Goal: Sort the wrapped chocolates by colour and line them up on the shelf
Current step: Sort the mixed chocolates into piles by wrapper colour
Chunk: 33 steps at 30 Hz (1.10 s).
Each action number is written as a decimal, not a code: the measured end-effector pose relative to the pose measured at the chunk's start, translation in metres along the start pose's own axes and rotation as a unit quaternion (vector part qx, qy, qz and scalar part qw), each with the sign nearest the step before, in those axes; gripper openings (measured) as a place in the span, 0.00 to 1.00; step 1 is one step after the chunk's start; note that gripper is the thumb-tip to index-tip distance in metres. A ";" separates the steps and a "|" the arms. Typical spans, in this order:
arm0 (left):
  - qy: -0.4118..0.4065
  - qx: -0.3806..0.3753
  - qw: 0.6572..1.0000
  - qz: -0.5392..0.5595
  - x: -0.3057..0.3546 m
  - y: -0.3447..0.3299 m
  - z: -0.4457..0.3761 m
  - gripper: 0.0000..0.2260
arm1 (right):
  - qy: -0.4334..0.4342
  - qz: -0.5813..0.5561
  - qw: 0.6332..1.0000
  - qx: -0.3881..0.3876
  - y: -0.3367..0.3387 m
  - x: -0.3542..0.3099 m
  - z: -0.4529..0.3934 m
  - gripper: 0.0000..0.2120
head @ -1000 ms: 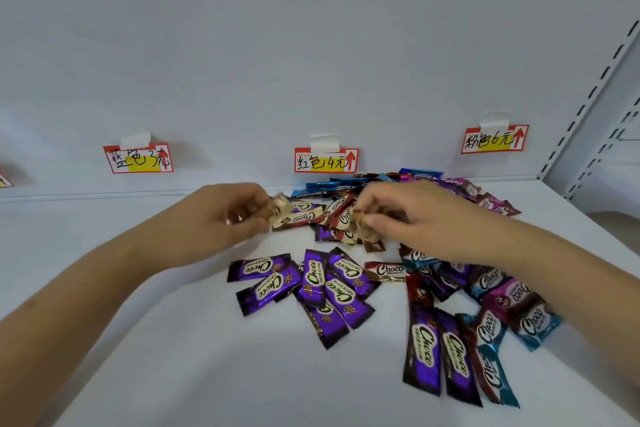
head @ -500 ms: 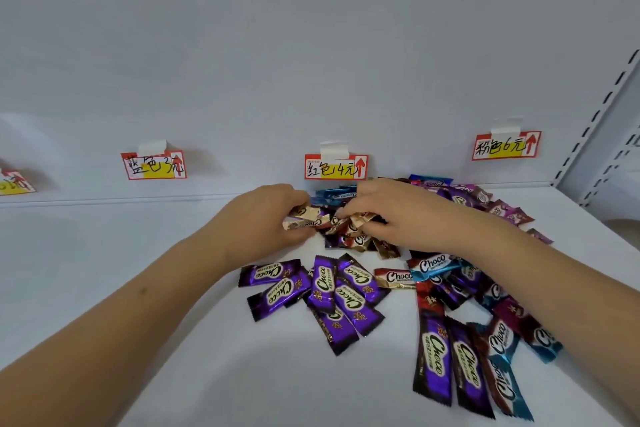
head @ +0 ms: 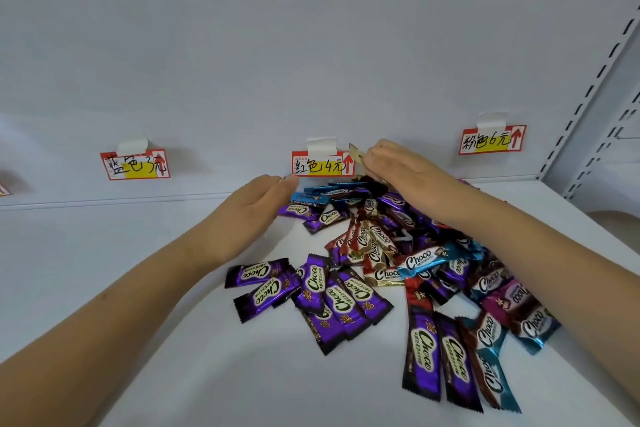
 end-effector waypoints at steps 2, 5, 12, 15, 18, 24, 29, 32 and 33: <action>-0.019 -0.018 0.999 -0.025 0.003 -0.005 0.001 0.27 | -0.012 0.013 1.000 0.009 0.003 -0.003 0.000 0.23; -0.044 0.017 0.997 -0.057 0.003 -0.007 -0.002 0.29 | -0.006 0.073 0.997 0.025 0.009 -0.006 -0.001 0.22; -0.071 -0.026 0.997 0.007 0.028 -0.030 0.000 0.10 | -0.099 0.037 0.994 -0.022 0.027 -0.008 0.010 0.11; -0.095 -0.042 0.985 -0.140 0.041 -0.054 0.001 0.14 | -0.088 0.164 0.982 -0.013 0.028 0.003 0.019 0.10; -0.083 -0.097 0.959 -0.254 0.038 -0.075 0.000 0.25 | -0.057 0.323 0.944 -0.034 0.020 0.009 0.029 0.17; -0.039 -0.141 0.970 -0.195 0.025 -0.051 0.001 0.19 | -0.022 0.418 0.907 -0.038 0.006 0.007 0.035 0.26; 0.010 -0.138 0.983 -0.119 0.017 -0.038 -0.002 0.14 | -0.024 0.324 0.944 -0.058 -0.001 0.003 0.038 0.13; 0.028 -0.133 0.988 -0.073 0.018 -0.037 -0.002 0.12 | -0.026 0.302 0.950 -0.077 -0.003 0.005 0.040 0.12; 0.028 -0.127 0.989 -0.063 0.019 -0.037 -0.003 0.12 | -0.026 0.301 0.950 -0.082 -0.004 0.006 0.040 0.13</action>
Point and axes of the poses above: each hand's wrist, its own z-axis away from the middle knuckle, its own y-axis out of the back of the hand, x = y × z, the point moved 5 cm from there along -z, towards the middle knuckle, and after that the axes turned 13 degrees about x, right-handed, at the moved point
